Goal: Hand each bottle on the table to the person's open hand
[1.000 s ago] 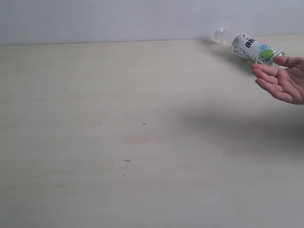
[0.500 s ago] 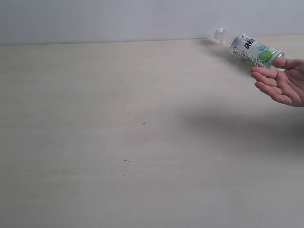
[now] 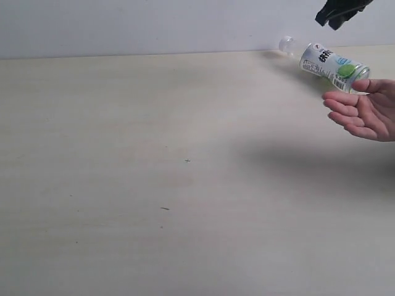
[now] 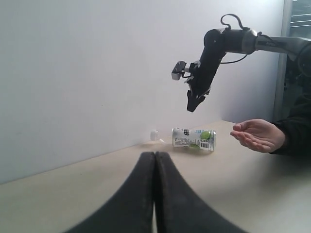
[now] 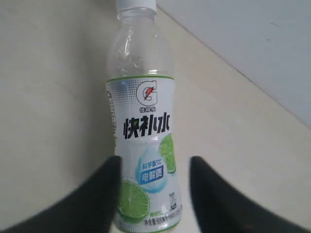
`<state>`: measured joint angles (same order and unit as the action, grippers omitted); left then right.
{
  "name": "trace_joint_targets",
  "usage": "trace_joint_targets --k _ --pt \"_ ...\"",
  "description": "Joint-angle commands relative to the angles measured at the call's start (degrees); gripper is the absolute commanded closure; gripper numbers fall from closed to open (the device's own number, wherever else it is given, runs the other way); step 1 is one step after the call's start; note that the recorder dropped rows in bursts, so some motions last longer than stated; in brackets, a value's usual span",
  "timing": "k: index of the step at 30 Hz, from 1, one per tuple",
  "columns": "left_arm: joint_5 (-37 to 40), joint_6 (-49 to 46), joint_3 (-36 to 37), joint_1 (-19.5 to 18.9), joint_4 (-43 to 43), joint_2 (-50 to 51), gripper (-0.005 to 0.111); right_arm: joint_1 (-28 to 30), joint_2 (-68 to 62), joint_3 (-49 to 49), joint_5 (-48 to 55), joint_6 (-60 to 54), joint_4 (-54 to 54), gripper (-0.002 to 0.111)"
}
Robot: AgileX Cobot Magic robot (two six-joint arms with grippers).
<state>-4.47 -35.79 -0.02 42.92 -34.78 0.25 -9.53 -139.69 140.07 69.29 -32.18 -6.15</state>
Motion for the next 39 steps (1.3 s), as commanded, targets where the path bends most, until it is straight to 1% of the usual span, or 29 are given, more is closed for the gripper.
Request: trace_joint_targets --k 1,2,3,10,18,36,39 --pt "-0.08 0.3 0.02 -0.22 0.19 -0.25 0.107 0.17 -2.52 1.12 -2.2 -0.48 -3.14 0.015" --pt "-0.08 0.3 0.02 -0.22 0.19 -0.25 0.107 0.17 -3.06 1.12 -2.67 -0.29 -3.42 0.011" --pt "-0.08 0.3 0.02 -0.22 0.19 -0.25 0.107 0.17 -3.34 1.12 -3.05 -0.01 -3.52 0.009" --pt "-0.08 0.3 0.02 -0.22 0.19 -0.25 0.107 0.17 -6.65 1.12 -3.97 -0.05 -4.45 0.013" --pt "-0.08 0.3 0.02 -0.22 0.19 -0.25 0.107 0.17 -9.58 1.12 -6.42 -0.05 -7.8 0.013" --pt "-0.08 0.3 0.02 -0.22 0.19 -0.25 0.107 0.17 -14.59 1.12 -11.71 0.55 -7.72 0.013" --pt "-0.08 0.3 0.02 -0.22 0.19 -0.25 0.107 0.17 -14.98 1.12 -12.42 0.55 -7.83 0.018"
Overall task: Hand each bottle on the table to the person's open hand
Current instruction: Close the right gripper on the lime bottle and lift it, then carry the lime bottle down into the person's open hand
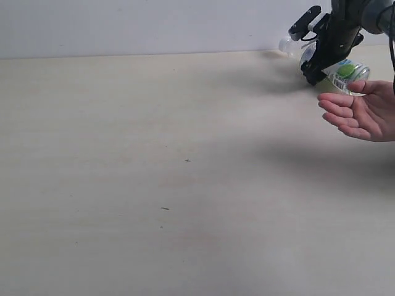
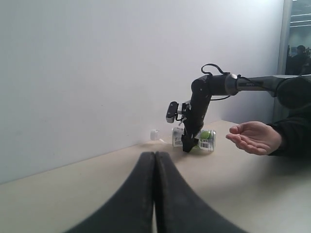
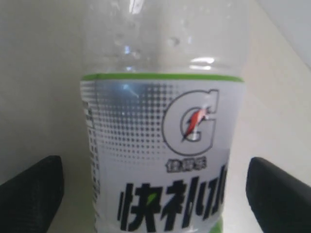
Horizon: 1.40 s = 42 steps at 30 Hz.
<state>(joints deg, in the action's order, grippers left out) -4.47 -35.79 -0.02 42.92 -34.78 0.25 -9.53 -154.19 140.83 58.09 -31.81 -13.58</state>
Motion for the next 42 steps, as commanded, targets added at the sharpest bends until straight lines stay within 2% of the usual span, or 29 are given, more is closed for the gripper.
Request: trace_joint_targets --k 1,6,14,22,27,31,36,42 --pt "-0.08 0.3 0.02 -0.22 0.19 -0.25 0.107 0.17 -0.49 0.36 -1.54 0.18 -0.41 0.021" --pt "-0.08 0.3 0.02 -0.22 0.19 -0.25 0.107 0.17 -0.39 0.36 -2.24 0.18 -0.53 0.05" --pt "-0.08 0.3 0.02 -0.22 0.19 -0.25 0.107 0.05 1.05 0.36 -0.57 2.97 -0.37 0.108" --pt "-0.08 0.3 0.02 -0.22 0.19 -0.25 0.107 -1.19 8.32 0.36 4.4 12.3 0.14 0.108" --pt "-0.08 0.3 0.02 -0.22 0.19 -0.25 0.107 -1.45 13.16 0.36 11.87 15.77 0.14 0.108" --pt "-0.08 0.3 0.02 -0.22 0.19 -0.25 0.107 -1.45 16.92 0.36 11.87 20.39 0.14 0.108" --pt "-0.08 0.3 0.02 -0.22 0.19 -0.25 0.107 -1.45 24.8 -5.03 11.87 24.37 4.85 0.108" --pt "-0.08 0.3 0.02 -0.22 0.19 -0.25 0.107 -1.19 36.06 -17.09 11.87 24.48 4.82 0.108"
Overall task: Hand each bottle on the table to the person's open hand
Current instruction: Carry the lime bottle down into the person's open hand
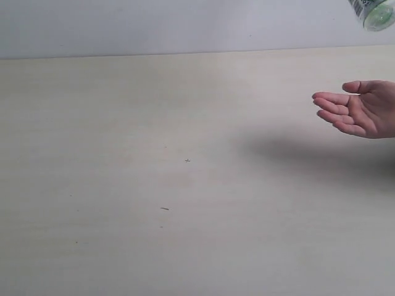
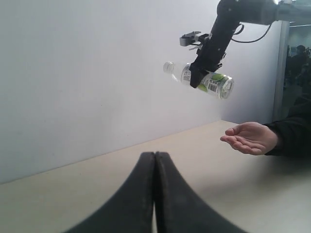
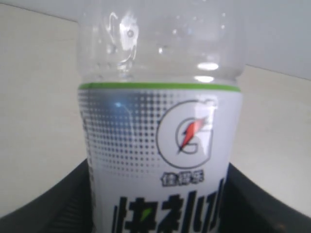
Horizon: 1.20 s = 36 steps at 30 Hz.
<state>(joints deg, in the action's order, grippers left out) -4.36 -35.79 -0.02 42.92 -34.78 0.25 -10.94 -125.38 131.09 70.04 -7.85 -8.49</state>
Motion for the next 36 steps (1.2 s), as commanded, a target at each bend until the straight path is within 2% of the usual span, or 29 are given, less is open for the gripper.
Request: trace_joint_targets --k 1,12,18,23,27,32,36 --pt "-0.19 0.3 0.02 -0.22 0.19 -0.25 0.107 0.45 9.55 -9.62 -0.07 0.52 -0.51 0.108" --pt "-0.19 0.3 0.02 -0.22 0.19 -0.25 0.107 1.04 33.39 -28.86 -0.07 2.59 5.08 0.108" --pt "-0.19 0.3 0.02 -0.22 0.19 -0.25 0.107 0.92 42.0 -42.1 -0.07 3.44 5.46 0.108" --pt "-0.19 0.3 0.02 -0.22 0.19 -0.25 0.107 0.92 44.25 -53.61 -0.2 5.01 5.55 0.108" --pt "-0.19 0.3 0.02 -0.22 0.19 -0.25 0.107 0.92 43.73 -61.65 -7.3 5.47 8.49 0.108" --pt "-0.19 0.3 0.02 -0.22 0.19 -0.25 0.107 0.92 41.51 -67.36 -17.64 5.5 8.93 0.108" --pt "-0.19 0.3 0.02 -0.22 0.19 -0.25 0.107 0.92 38.86 -68.57 -21.01 5.62 9.06 0.108"
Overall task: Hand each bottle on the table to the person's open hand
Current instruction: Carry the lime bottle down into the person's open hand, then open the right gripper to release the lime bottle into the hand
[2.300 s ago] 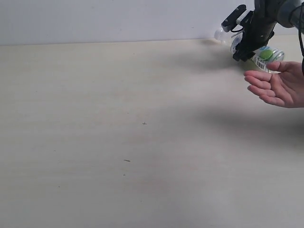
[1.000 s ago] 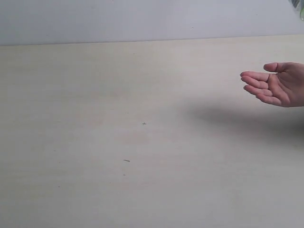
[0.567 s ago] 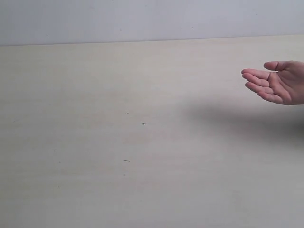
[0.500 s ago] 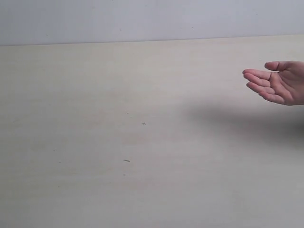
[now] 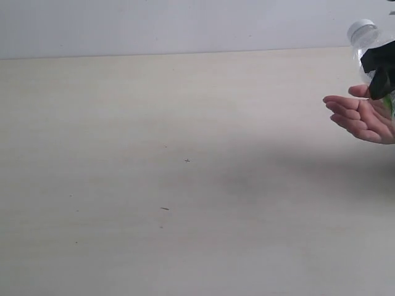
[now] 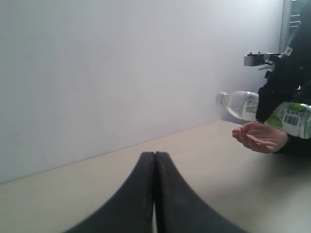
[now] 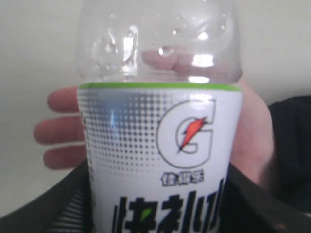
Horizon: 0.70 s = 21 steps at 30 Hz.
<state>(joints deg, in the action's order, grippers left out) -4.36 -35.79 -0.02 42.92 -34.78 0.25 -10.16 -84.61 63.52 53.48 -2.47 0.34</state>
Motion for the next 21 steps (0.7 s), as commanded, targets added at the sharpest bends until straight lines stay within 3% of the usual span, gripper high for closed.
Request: trace_joint_targets --k 1,17,21 --pt "-0.1 0.3 0.02 -0.22 0.19 -0.25 0.107 0.13 -2.69 -1.08 -4.86 0.24 0.44 0.108" --pt "-0.07 0.3 0.02 -0.22 0.19 -0.25 0.107 0.13 -6.77 -1.08 -9.22 1.75 1.29 0.108" --pt "-0.07 0.3 0.02 -0.22 0.19 -0.25 0.107 0.13 -6.77 -1.08 -9.22 1.75 1.29 0.102"
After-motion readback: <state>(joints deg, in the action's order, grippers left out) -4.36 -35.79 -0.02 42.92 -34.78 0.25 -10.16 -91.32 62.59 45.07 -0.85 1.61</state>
